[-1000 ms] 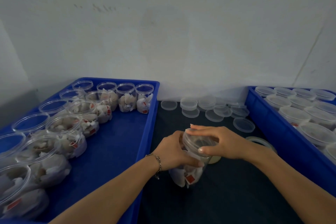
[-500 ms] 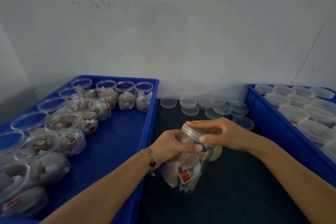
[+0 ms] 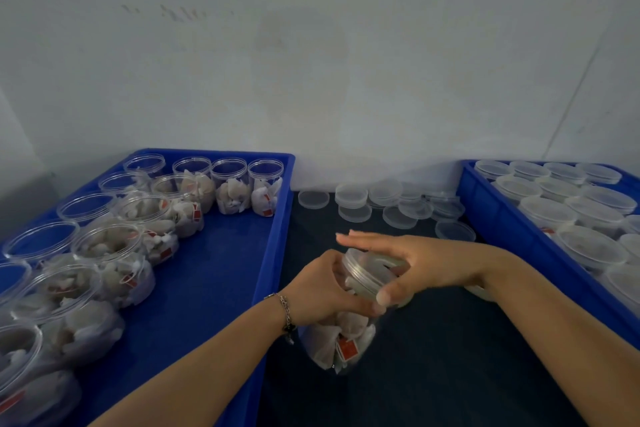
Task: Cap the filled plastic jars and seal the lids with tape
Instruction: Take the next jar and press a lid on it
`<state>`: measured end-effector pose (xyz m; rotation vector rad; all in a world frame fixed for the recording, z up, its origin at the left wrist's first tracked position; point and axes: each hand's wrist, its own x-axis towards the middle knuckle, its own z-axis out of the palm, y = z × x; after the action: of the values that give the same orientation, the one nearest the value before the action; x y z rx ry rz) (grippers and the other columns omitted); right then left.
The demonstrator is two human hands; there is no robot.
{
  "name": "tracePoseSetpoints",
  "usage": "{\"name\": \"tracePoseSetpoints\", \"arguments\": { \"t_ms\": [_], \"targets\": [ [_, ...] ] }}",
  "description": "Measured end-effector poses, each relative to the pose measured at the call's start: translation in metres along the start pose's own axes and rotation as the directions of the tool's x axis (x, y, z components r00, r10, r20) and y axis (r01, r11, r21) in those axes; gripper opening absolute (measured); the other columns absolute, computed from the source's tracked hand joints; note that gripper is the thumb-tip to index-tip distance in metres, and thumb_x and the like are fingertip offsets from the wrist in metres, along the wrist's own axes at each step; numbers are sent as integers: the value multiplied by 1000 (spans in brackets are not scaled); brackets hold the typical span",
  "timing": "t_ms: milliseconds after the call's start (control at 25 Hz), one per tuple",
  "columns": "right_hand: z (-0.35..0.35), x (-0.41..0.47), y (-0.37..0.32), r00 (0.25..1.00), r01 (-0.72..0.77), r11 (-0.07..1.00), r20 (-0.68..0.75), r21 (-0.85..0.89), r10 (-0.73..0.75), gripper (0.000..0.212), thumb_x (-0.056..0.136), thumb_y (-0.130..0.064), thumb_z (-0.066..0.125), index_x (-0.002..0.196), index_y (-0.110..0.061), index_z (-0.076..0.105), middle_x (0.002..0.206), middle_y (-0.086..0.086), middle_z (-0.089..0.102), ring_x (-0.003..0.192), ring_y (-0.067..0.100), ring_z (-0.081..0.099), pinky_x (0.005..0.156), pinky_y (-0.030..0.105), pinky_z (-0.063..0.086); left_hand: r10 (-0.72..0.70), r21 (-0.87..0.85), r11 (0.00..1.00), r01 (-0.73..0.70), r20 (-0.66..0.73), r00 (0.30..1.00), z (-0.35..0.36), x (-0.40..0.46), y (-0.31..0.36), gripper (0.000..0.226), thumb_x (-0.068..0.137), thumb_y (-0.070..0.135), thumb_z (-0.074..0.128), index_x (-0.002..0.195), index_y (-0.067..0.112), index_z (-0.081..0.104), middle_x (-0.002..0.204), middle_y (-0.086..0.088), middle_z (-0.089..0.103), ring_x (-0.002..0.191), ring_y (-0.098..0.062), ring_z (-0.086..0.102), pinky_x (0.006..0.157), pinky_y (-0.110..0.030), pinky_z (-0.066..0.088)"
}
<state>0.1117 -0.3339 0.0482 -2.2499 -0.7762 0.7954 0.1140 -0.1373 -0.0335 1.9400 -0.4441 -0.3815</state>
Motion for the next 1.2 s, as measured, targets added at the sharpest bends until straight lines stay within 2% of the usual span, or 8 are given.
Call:
{"name": "tracePoseSetpoints", "arguments": {
  "t_ms": [120, 240, 320, 440, 520, 640, 1000, 1200],
  "targets": [
    [11, 11, 2, 976, -110, 989, -197, -100, 89, 61, 72, -72, 58, 129, -60, 39, 129, -26, 48, 111, -3, 53, 84, 18, 51, 15, 26, 1000, -15, -4, 1000, 1, -1, 0, 75, 49, 43, 85, 113, 31, 49, 106, 10, 63, 96, -2, 61, 83, -22, 49],
    [32, 29, 3, 856, -352, 902, -477, -249, 202, 87, 62, -91, 12, 115, -37, 56, 94, -8, 64, 68, 8, 60, 60, 26, 51, 6, 121, 993, -6, 0, 1000, 1, 0, -3, 77, 51, 44, 85, 116, 30, 46, 106, 13, 60, 98, -1, 58, 85, -22, 49],
    [32, 34, 7, 847, -394, 865, -487, -309, 212, 102, 58, -89, -1, 127, -36, 51, 108, -2, 66, 90, 15, 65, 78, 30, 49, 10, 146, 989, -12, 17, 1000, 2, 0, -4, 81, 49, 47, 84, 119, 29, 46, 108, 13, 59, 99, -2, 58, 87, -24, 49],
    [24, 28, 4, 965, -58, 989, -260, -137, 21, 74, 72, -81, 14, 142, -57, 14, 157, -12, 16, 143, 7, 15, 112, 34, 20, 20, 180, 984, -13, -39, 999, -1, 2, -6, 86, 44, 54, 82, 116, 29, 43, 107, 15, 57, 98, -1, 57, 81, -19, 49],
    [26, 27, 6, 980, 34, 991, -189, -133, -59, 59, 79, -76, 26, 136, -66, 14, 157, -19, 3, 142, 0, 5, 113, 31, 16, 64, 244, 968, -56, -25, 998, 0, 7, -5, 71, 51, 51, 81, 110, 34, 46, 99, 20, 59, 91, 8, 57, 73, -9, 45],
    [44, 33, 10, 925, -14, 926, -356, -377, -131, 49, 91, -65, 31, 139, -59, 23, 151, -20, 25, 138, 1, 23, 110, 29, 26, 162, 357, 923, -143, -22, 987, 1, 11, -3, 40, 59, 49, 75, 91, 44, 51, 82, 29, 59, 81, 16, 55, 64, 0, 39],
    [64, 41, -4, 792, -134, 931, -601, -339, -104, 45, 100, -44, 28, 144, -40, 31, 142, -15, 40, 127, 12, 43, 99, 31, 36, 130, 523, 852, 7, -226, 965, 6, 11, -5, 78, 45, 64, 61, 113, 30, 45, 81, 23, 43, 64, 5, 51, 46, 0, 36],
    [72, 44, -5, 754, -231, 899, -653, -372, -77, 46, 99, -44, 25, 144, -37, 32, 134, -12, 47, 115, 14, 51, 94, 34, 43, 114, 658, 753, 10, -145, 983, 13, 10, -1, 74, 59, 61, 63, 122, 31, 38, 93, 18, 30, 65, 4, 42, 51, -8, 25]
  ]
}}
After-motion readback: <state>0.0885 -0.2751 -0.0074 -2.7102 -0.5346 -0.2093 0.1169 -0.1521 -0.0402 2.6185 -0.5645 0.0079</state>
